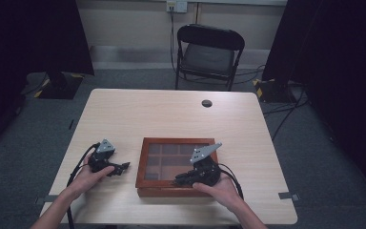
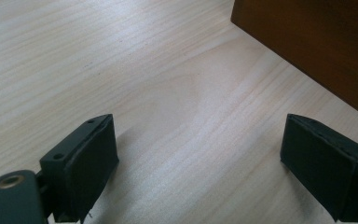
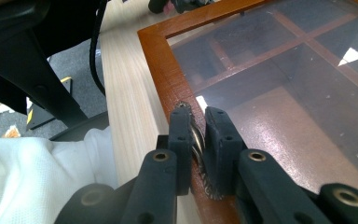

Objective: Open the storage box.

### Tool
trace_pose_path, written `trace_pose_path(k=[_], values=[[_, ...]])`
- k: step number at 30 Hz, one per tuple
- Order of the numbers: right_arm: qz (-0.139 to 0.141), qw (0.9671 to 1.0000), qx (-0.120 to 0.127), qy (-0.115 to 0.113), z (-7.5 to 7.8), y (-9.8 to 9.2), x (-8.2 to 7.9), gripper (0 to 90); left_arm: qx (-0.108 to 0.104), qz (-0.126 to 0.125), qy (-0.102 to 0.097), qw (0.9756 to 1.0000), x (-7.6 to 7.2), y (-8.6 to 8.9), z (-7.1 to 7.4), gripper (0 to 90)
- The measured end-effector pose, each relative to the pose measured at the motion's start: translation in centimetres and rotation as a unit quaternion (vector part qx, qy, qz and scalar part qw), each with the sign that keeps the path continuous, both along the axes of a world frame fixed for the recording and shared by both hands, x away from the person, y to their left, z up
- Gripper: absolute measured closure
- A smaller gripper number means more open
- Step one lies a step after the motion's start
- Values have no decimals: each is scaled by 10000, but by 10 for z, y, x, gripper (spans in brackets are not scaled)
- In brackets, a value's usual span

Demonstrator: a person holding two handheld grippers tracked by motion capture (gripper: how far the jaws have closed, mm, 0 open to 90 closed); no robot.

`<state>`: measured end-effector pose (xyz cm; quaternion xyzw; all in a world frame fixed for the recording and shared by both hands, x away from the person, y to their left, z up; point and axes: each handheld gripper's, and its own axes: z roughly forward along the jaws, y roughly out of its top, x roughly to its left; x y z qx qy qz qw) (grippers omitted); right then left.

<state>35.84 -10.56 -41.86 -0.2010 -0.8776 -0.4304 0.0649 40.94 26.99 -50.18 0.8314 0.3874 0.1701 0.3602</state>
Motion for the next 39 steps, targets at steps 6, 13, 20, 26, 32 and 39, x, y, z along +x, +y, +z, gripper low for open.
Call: trace_pose_path(k=[6,13,20,26,32,39], values=[[-25,10000,17,32,3,0,1,815,-1,0,0,10000,0,0,0,100],[-82,9999,70,48,8,-1,1,815,0,-1,0,10000,0,0,0,100],[-87,9999,136,36,12,-2,3,815,1,-1,-1,10000,0,0,0,100],[-91,9999,133,39,12,-2,3,815,1,-2,-1,10000,0,0,0,100],[-109,9998,164,25,14,-3,3,815,0,-1,0,10000,0,0,0,100],[-147,9996,230,-2,19,-3,4,816,1,-1,-1,10000,0,0,0,100]])
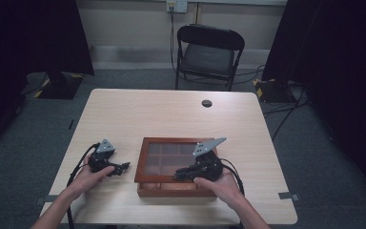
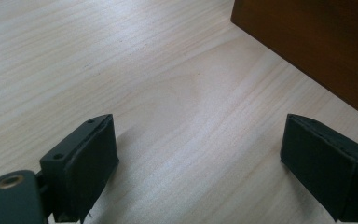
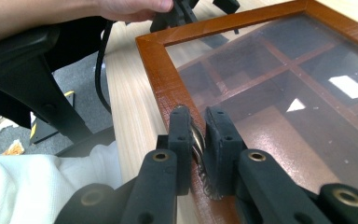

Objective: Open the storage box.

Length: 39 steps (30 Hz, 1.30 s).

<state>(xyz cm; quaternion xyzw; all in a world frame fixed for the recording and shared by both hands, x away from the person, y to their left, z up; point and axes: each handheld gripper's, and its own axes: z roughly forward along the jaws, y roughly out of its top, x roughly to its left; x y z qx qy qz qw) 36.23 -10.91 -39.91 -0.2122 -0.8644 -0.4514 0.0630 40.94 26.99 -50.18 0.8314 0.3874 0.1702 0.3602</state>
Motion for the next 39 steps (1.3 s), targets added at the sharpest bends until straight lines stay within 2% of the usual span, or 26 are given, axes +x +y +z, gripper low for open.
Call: trace_pose_path(k=[18,39], values=[[-47,9998,143,-102,19,-2,7,818,7,6,0,10000,0,0,0,100],[-116,9997,193,-135,26,-2,10,818,9,2,-10,10000,0,0,0,98]])
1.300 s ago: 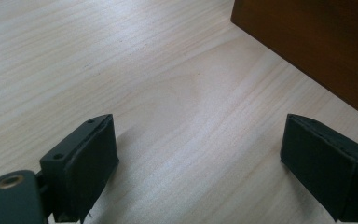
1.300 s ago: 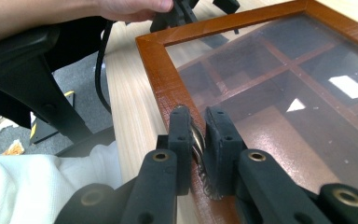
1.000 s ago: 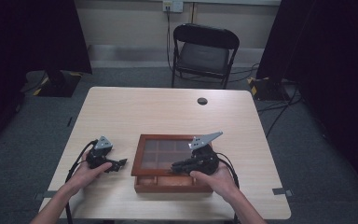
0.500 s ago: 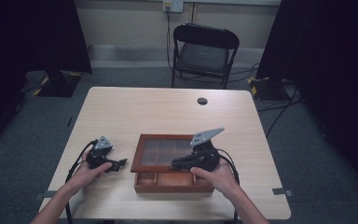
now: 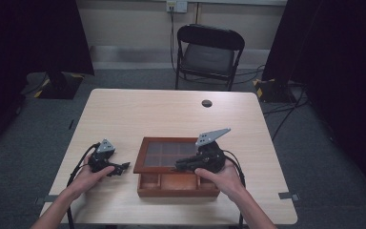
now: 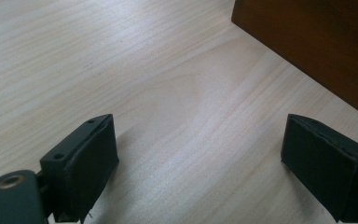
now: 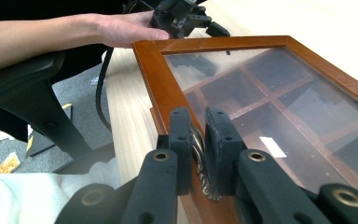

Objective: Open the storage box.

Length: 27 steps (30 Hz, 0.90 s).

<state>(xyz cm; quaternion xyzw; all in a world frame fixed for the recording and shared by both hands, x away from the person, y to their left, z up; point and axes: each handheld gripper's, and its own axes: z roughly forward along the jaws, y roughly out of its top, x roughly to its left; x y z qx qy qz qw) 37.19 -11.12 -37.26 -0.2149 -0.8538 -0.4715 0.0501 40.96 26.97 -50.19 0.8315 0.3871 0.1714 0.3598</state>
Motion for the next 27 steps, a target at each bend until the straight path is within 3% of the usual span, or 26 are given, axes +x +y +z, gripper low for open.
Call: trace_pose_path(k=[27], values=[[-130,9997,180,-75,15,-2,8,819,1,0,2,10000,0,0,0,98]])
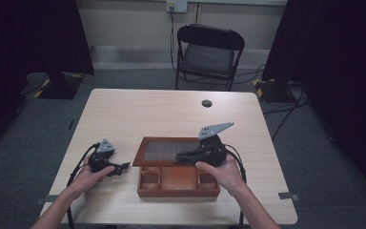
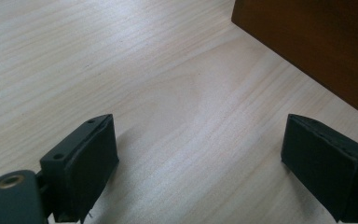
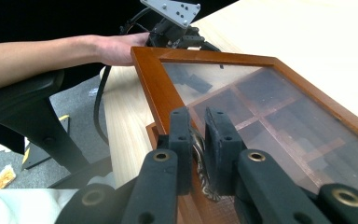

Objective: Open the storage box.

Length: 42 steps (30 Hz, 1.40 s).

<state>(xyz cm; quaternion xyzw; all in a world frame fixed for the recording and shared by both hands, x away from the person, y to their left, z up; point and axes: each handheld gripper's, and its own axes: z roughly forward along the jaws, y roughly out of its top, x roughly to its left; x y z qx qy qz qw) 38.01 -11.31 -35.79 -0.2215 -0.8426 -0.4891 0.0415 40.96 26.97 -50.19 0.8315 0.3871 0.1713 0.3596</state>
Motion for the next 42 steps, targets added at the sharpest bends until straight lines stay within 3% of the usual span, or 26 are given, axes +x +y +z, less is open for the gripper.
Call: trace_pose_path(k=[42], values=[[-122,9998,123,-45,16,-1,13,821,3,0,-8,10000,0,0,0,97]])
